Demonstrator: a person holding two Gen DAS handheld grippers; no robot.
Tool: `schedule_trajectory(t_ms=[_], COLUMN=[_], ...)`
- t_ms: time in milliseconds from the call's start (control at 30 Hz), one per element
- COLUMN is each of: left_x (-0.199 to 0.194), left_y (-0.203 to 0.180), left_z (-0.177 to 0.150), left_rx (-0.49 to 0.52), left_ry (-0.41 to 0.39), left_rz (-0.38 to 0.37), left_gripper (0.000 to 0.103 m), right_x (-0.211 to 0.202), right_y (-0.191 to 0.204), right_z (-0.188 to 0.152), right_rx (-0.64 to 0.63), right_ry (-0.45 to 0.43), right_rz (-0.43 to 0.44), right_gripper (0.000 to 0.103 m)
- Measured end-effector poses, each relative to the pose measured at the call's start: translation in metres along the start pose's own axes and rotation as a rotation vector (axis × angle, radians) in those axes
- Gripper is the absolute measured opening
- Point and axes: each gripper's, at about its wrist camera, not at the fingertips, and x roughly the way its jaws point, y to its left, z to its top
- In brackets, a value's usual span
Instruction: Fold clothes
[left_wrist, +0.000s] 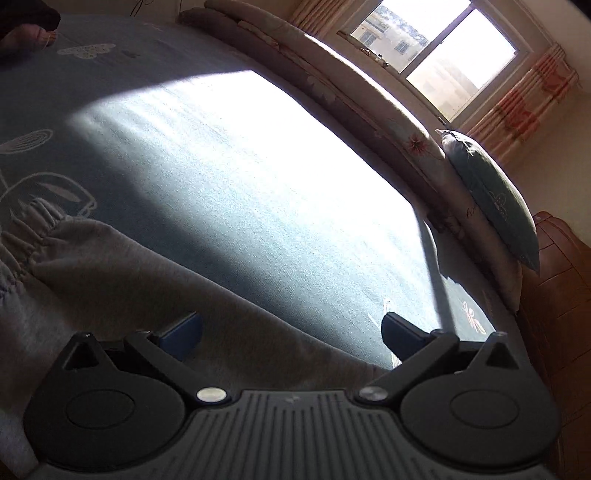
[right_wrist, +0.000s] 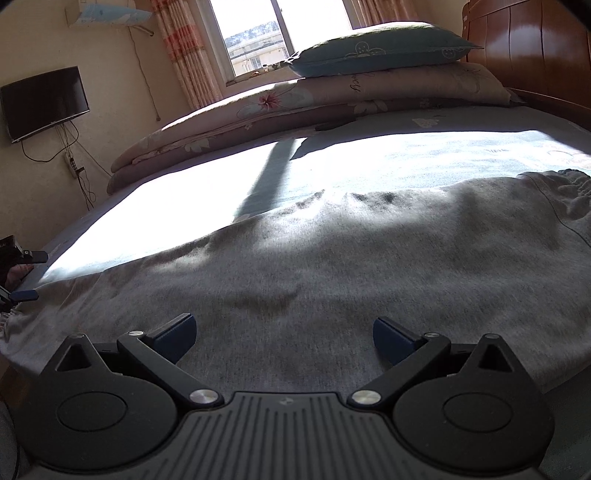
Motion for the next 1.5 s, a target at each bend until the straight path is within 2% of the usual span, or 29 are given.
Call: schedule_trajectory(t_ms=[167,233,333,400,467,533,600,700,833,933,1000,1133,1267,1367,1500], left_x=[0.008,0.003,-0.009,-0.02,-0.026,-0.025,-0.026,-0.029,-0.045,-0.055,-0.052,-0.042,-0.053,-0.062,-0.059], left_y=[0.039,0.045,0.034,0.024,0.018,0.019,0.028,0.044,0.039,0.018,0.009,0.016,0.038,0.034,-0.002], left_z=[0.017,0.022,0.026,0.025,0.021,0.016,0.012,0.011,0.012,0.003,-0.004,-0.015,-0.019,-0.02,-0.022], left_rx=[-0.086,-0.097,-0.05,-0.002,0.026,0.034,0.027,0.0,-0.023,0.036,0.062,0.066,0.034,0.028,0.101], left_ry=[-0.025,-0.03,-0.026,-0.022,0.028,0.065,0.089,0.091,0.064,0.083,0.109,0.16,0.131,0.133,0.138], left_rz=[0.083,0.082,0.103,0.066,0.034,0.04,0.082,0.222,0.211,0.098,0.065,0.171,0.319,0.301,0.202], left_gripper=[0.102,0.102,0.102,0.102,0.102,0.102,0.102,0.102,0.101,0.102,0.102,0.102,0.102,0.101,0.102], right_x=[0.004,0.006,0.007,0.008,0.007,0.007,0.006,0.005,0.004,0.004,0.004,0.003,0.003,0.003,0.004], right_y=[0.001,0.002,0.005,0.006,0.007,0.006,0.005,0.003,0.0,0.0,0.0,-0.001,-0.002,-0.003,-0.003], right_z=[0.001,0.001,0.001,0.001,0.001,0.001,0.001,0.002,0.003,0.003,0.003,0.002,0.002,0.002,0.001], right_rx=[-0.003,-0.013,-0.031,-0.044,-0.046,-0.044,-0.033,-0.017,0.003,0.01,0.01,0.012,0.02,0.031,0.028], right_ry=[0.002,0.002,0.003,0.004,0.003,0.004,0.004,0.004,0.001,0.001,0.001,0.005,0.009,0.011,0.01], right_rz=[-0.017,-0.025,-0.035,-0.042,-0.043,-0.04,-0.035,-0.028,-0.022,-0.02,-0.02,-0.021,-0.02,-0.02,-0.023], right_gripper=[0.103,0.103,0.103,0.103,0.103,0.103,0.103,0.103,0.103,0.103,0.103,0.103,0.103,0.103,0.103])
